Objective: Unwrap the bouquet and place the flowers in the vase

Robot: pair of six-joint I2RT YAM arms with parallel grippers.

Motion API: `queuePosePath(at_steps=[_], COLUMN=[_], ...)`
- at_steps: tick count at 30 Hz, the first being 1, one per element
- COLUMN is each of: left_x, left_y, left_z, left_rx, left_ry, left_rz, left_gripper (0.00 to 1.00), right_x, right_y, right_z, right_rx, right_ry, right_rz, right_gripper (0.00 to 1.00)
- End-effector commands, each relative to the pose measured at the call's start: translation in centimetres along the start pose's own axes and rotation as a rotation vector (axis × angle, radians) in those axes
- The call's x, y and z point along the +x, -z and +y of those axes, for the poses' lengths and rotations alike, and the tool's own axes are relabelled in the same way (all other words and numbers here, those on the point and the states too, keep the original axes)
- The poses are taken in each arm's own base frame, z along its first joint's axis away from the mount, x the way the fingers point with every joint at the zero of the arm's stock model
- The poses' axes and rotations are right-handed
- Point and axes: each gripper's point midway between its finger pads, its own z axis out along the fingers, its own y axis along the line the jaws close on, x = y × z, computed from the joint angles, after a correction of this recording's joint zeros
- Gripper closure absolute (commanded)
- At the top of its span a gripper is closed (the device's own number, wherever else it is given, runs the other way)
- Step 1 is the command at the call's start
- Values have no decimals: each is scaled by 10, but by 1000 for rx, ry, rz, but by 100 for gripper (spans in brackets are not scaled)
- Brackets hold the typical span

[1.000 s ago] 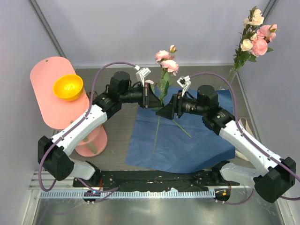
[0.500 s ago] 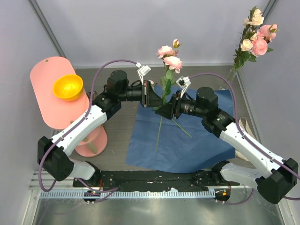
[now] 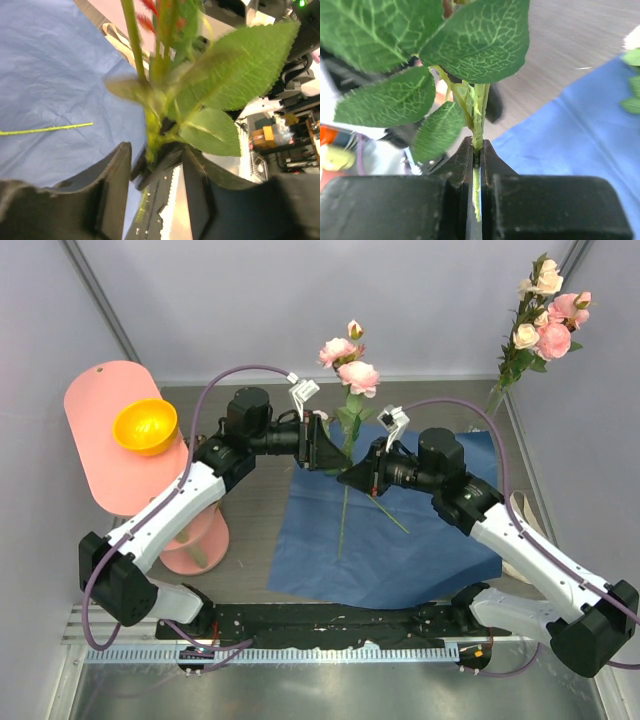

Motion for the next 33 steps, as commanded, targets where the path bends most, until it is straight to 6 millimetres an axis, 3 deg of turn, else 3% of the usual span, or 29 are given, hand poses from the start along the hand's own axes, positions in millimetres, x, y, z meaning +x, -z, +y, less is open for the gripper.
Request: queuePosePath(at_steps=[1, 3, 4, 7, 10, 14, 15, 19, 22, 23, 26, 29, 33], left_x=[-17, -22, -24, -24, -17, -1, 2, 10, 13, 16, 23, 27, 28], left_y=[14, 22, 26, 33, 33, 25, 24, 22, 21, 21, 17, 13, 12], left_z=[-13, -11, -11, -7, 1, 17, 20, 23, 25, 24, 22, 22, 24], left_rx=[-27, -73, -87, -140, -156, -156, -163, -159, -180, -187, -198, -194, -199], left_ry=[-46, -65, -73, -99, -92, -42, -28, -4, -25, -28, -48, -46, -48], left_rz=[-21, -45, -54, -75, -79, -39, -31, -7, 0, 13, 38, 54, 61], left_gripper=[30, 20, 16, 16, 15, 15, 15, 15, 15, 15, 15, 15, 15], right_x=[-52, -74, -82, -115, -152, -210, -219, -245, -257, -264, -273, -282, -290], right_y=[25, 54, 65, 111, 161, 232, 259, 316, 344, 340, 355, 361, 343], right_z=[-49, -85, -93, -121, -132, -123, -129, -129, -135, -140, -161, -169, -192], right_rx=[359, 599, 664, 912, 1132, 1348, 1418, 1535, 1571, 1541, 1520, 1485, 1391], right_ry=[94, 94, 93, 105, 194, 314, 316, 387, 414, 436, 461, 492, 502], right_rz=[-206, -322, -363, -507, -643, -866, -920, -1084, -1145, -1157, -1183, -1220, -1199], right_gripper=[99, 99, 99, 99, 99, 99, 99, 99, 99, 99, 99, 99, 99])
